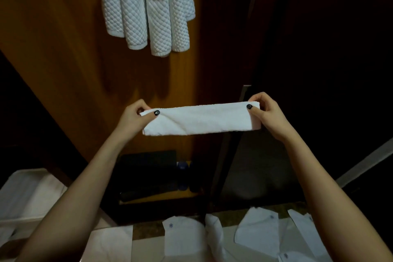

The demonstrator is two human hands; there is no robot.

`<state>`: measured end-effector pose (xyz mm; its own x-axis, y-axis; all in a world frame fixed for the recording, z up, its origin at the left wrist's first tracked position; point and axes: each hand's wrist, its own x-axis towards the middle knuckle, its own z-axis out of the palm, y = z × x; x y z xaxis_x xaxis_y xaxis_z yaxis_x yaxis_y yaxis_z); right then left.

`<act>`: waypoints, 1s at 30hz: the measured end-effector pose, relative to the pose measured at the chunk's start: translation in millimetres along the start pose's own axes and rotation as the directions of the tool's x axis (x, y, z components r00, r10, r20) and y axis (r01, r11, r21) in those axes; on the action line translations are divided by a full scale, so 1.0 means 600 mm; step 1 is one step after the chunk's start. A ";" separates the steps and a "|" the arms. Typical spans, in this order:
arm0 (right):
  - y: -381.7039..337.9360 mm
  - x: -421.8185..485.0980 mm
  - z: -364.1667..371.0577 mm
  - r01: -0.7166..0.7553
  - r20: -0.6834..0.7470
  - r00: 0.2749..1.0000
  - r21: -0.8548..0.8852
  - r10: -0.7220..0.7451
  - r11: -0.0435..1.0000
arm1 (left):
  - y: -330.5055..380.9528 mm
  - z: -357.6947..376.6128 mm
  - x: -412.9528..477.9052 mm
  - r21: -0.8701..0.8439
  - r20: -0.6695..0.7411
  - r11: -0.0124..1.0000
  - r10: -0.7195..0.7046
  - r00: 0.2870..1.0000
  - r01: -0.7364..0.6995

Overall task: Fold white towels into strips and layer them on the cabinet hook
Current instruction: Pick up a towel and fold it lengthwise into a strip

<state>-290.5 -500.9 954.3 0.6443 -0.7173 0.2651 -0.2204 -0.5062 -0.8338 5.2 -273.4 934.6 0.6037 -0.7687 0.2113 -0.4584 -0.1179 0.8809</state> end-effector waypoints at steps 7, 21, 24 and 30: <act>-0.123 0.079 -0.010 0.154 0.041 0.987 0.044 -0.156 0.987 | 0.073 -0.105 0.051 -0.193 -0.010 0.980 -0.057 0.998 0.054; -0.371 0.292 -0.033 0.424 0.035 0.901 0.134 -0.432 0.896 | 0.291 -0.362 0.172 -0.213 0.087 0.974 0.098 0.991 -0.077; -0.418 0.340 -0.033 0.503 -0.077 0.864 0.179 -0.498 0.846 | 0.324 -0.406 0.222 -0.228 0.046 0.958 0.190 0.981 -0.175; -0.519 0.456 -0.033 0.577 -0.272 0.815 0.299 -0.512 0.760 | 0.378 -0.487 0.341 -0.238 -0.020 0.884 0.409 0.912 -0.402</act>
<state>-60.1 -549.0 1295.8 0.4388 -0.4557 0.7745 0.4235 -0.6552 -0.6255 215.0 -273.8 1301.5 0.3760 -0.7373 0.5613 -0.4923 0.3543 0.7950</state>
